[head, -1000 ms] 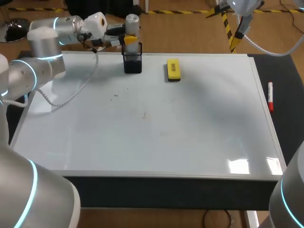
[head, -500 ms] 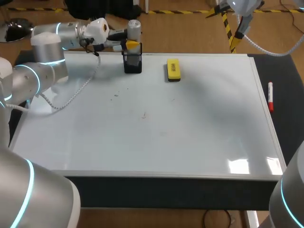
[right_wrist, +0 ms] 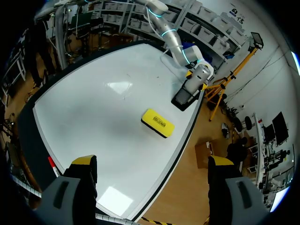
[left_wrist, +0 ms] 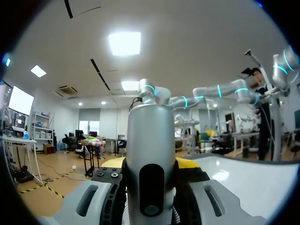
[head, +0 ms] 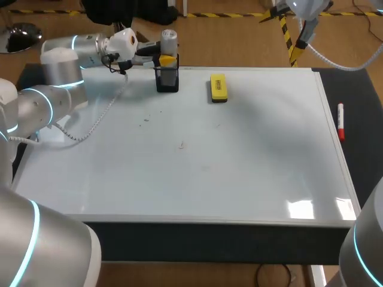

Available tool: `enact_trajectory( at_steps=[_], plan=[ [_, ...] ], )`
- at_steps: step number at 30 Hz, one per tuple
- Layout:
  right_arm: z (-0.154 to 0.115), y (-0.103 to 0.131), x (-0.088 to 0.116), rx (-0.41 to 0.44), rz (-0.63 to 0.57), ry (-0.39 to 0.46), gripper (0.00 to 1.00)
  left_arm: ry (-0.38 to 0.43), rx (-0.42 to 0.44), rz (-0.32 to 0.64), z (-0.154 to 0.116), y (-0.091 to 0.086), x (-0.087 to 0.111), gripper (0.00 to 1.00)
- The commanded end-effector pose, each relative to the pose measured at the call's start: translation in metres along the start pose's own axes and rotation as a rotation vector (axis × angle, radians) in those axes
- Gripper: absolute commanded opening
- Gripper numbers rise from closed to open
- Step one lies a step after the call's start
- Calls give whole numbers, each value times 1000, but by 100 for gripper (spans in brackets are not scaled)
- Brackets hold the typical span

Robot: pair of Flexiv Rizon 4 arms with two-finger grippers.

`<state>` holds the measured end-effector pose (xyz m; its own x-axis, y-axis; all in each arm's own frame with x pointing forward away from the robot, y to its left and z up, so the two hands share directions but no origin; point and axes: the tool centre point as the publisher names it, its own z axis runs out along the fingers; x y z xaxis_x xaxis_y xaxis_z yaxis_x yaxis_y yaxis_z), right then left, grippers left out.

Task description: Pick up the inspection probe, press it on each red-marked spot on the whiteboard one by one, put down the probe, pick up the eraser, and wipe off all the red marks.

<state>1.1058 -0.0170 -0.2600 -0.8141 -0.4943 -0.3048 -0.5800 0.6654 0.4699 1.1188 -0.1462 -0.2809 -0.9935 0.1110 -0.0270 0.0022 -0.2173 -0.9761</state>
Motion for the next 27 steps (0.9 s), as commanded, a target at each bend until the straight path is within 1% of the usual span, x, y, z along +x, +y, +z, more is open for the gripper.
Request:
enact_trajectory(
  at_steps=[1, 2, 3, 4, 5, 6, 7, 8, 15, 21, 27],
  plan=[
    [-1, 0, 0, 3, -1, 4, 100, 44, 4, -3, -3, 4, -6, 16],
    [-1, 0, 0, 3, -1, 4, 100, 44, 3, -3, -2, 3, -6, 35],
    [-1, 0, 0, 3, -1, 4, 100, 44, 2, -3, -2, 3, -5, 45],
    [-1, 0, 0, 3, -1, 4, 100, 45, 1, -2, -1, 2, -4, 46],
    [-1, 0, 0, 3, -1, 4, 100, 45, -1, -2, -1, 2, -4, 52],
    [-1, 0, 0, 3, -1, 4, 100, 45, -2, -2, -1, 3, -4, 83],
    [-1, 0, 0, 3, -1, 4, 100, 46, -3, -2, -1, 2, -4, 97],
    [-1, 0, 0, 3, -1, 4, 100, 48, -4, -1, -1, 2, -3, 100],
    [-1, 0, 0, 3, -1, 4, 100, 41, -7, 9, -2, -5, -1, 100],
    [-1, 0, 0, 3, -1, 4, 100, 33, -21, 42, -2, -23, 2, 100],
    [-1, 0, 0, 3, -1, 4, 100, 12, -15, 85, -9, -47, 11, 100]
  ],
)
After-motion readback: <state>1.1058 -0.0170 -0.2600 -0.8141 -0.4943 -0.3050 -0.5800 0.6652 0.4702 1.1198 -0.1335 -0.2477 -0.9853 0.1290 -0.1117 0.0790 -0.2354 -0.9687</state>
